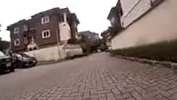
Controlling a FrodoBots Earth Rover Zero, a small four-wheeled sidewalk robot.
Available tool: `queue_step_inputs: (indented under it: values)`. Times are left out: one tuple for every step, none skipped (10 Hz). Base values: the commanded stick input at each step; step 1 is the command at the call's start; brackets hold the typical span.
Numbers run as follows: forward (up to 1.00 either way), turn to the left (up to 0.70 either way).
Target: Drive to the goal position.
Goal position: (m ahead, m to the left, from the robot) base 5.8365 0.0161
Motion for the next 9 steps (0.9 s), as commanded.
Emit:
queue_step_inputs:
  values:
    - [0.70,0.00]
    - [0.70,0.00]
    - [0.70,0.00]
    - [0.70,0.00]
    - [0.70,0.00]
    - [0.70,0.00]
    - [0.70,0.00]
    - [0.70,0.00]
    - [0.70,0.00]
